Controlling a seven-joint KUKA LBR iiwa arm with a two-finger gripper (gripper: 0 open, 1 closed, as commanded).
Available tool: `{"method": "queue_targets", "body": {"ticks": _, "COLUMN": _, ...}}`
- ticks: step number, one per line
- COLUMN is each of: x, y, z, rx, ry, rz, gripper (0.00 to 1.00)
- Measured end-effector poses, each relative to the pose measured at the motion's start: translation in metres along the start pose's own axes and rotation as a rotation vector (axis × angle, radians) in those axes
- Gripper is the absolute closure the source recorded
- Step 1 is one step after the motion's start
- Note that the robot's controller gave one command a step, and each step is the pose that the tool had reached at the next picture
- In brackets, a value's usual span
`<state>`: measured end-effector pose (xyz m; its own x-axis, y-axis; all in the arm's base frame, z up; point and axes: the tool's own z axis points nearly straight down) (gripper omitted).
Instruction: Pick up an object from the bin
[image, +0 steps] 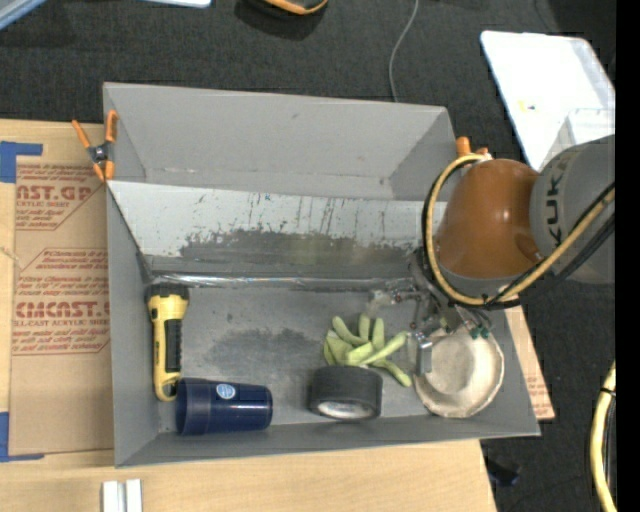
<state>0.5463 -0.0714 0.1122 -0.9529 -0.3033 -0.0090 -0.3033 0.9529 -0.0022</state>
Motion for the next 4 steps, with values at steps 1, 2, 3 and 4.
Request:
{"method": "queue_targets", "body": {"ticks": 1, "x": -0.02, "y": -0.007, "z": 0.006, "rx": 0.005, "ry": -0.009, "rz": -0.191, "gripper": 0.0}}
{"method": "queue_targets", "body": {"ticks": 2, "x": -0.04, "y": 0.005, "z": 0.04, "rx": 0.001, "ry": -0.005, "rz": -0.078, "gripper": 0.0}}
{"method": "queue_targets", "body": {"ticks": 3, "x": -0.05, "y": 0.011, "z": 0.042, "rx": 0.005, "ry": -0.009, "rz": -0.26, "gripper": 0.0}}
{"method": "queue_targets", "body": {"ticks": 4, "x": -0.044, "y": 0.022, "z": 0.042, "rx": 0.005, "ry": -0.01, "rz": -0.319, "gripper": 0.0}}
